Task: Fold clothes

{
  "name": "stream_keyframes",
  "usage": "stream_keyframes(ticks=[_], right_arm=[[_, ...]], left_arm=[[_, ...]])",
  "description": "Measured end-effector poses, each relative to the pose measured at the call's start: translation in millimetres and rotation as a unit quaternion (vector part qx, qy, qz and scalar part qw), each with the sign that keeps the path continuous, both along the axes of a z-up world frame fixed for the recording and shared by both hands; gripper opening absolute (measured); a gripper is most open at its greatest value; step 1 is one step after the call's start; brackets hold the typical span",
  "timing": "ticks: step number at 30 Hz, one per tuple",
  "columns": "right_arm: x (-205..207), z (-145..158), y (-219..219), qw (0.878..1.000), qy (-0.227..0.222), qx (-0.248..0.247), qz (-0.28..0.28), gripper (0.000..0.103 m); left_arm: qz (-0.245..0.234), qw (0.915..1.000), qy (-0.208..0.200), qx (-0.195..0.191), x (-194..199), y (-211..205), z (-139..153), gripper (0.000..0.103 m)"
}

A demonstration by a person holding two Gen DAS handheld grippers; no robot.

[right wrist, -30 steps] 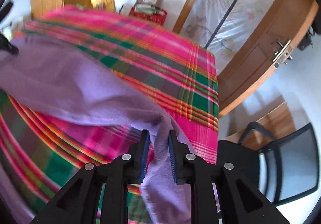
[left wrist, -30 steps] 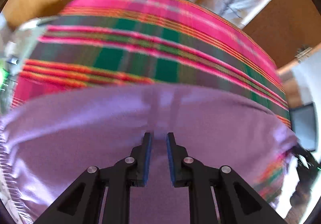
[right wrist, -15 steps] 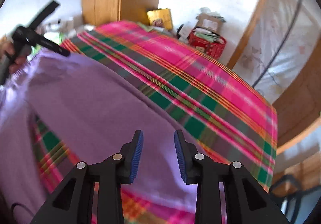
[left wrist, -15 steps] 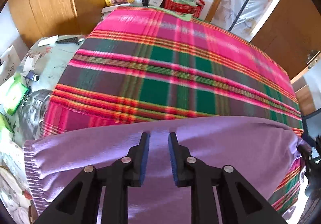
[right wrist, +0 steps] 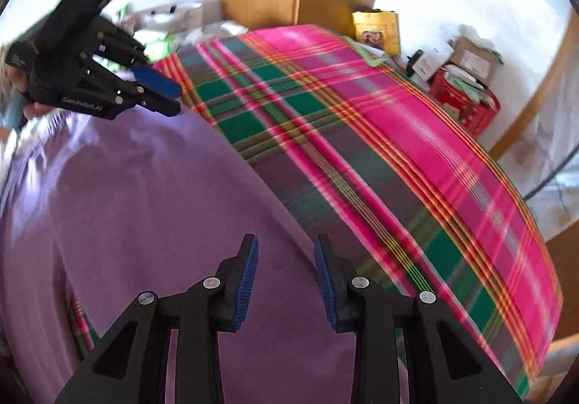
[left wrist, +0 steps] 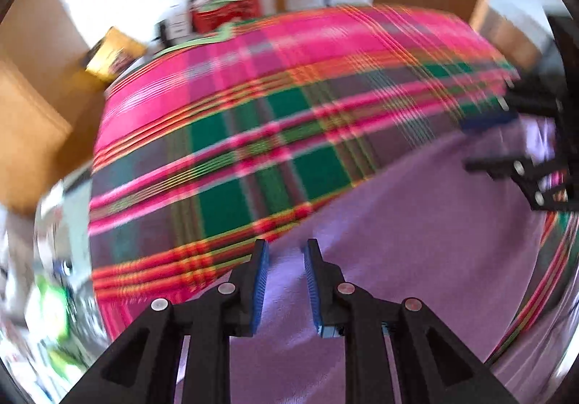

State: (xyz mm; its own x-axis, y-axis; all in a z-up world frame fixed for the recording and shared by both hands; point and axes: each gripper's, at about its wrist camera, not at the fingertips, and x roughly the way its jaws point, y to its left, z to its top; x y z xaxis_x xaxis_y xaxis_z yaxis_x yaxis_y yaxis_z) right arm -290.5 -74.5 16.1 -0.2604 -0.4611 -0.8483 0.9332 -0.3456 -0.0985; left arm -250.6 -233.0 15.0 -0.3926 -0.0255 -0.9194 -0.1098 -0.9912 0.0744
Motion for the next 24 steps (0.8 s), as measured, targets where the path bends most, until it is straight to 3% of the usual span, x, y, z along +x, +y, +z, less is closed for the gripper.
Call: stream_keyframes(ticks=[11, 21, 23, 24], right_arm=[[8.7, -13.9, -21.8, 0.999, 0.025, 0.044, 0.020, 0.033], [4.0, -15.6, -27.0, 0.999, 0.031, 0.036, 0.014, 0.033], [2.8, -16.1, -28.0, 0.999, 0.031, 0.035, 0.013, 0.023], [3.0, -16.7, -29.1, 0.999, 0.032, 0.035, 0.013, 0.010]], left_arm=[[-0.088, 0.9941, 0.011, -0.062, -7.6, 31.7, -14.5, 0.022], [-0.142, 0.9844, 0.030, -0.100, 3.1, 42.6, -19.1, 0.022], [-0.148, 0.9830, 0.030, -0.104, 3.0, 45.1, -20.1, 0.018], [-0.151, 0.9823, 0.029, -0.107, 3.0, 46.4, -20.6, 0.015]])
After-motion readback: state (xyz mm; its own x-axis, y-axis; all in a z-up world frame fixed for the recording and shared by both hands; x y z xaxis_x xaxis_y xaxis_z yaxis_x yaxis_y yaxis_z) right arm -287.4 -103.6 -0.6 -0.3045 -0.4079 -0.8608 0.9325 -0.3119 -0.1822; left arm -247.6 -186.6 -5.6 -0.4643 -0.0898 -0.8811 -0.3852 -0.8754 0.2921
